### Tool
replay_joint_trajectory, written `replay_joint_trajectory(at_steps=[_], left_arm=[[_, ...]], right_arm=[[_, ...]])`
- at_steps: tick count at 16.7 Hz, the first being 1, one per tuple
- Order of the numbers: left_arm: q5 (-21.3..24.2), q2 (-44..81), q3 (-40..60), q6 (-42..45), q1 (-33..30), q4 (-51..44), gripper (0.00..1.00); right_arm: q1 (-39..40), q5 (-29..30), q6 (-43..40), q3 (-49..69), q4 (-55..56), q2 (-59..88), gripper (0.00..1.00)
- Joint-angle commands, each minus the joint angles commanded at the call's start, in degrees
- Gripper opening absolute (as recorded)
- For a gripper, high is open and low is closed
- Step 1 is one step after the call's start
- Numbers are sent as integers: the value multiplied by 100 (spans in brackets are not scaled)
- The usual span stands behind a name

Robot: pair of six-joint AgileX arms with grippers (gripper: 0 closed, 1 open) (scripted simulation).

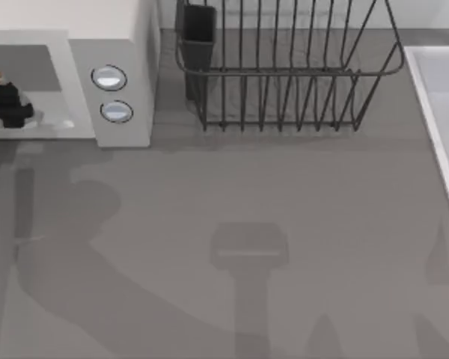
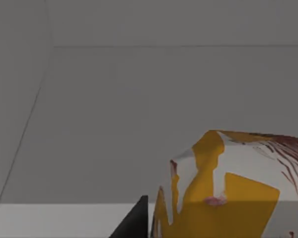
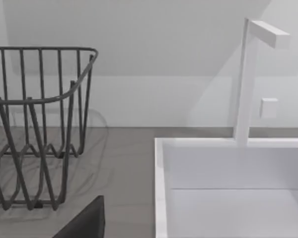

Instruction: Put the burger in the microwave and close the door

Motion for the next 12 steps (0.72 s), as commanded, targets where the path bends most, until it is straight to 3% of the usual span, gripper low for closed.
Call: replay_joint_trajectory(at_steps=[12], left_arm=[[-225, 2047, 3753, -127, -262, -1523, 0]], right_arm=[[0, 0, 0, 0, 0, 0, 100]])
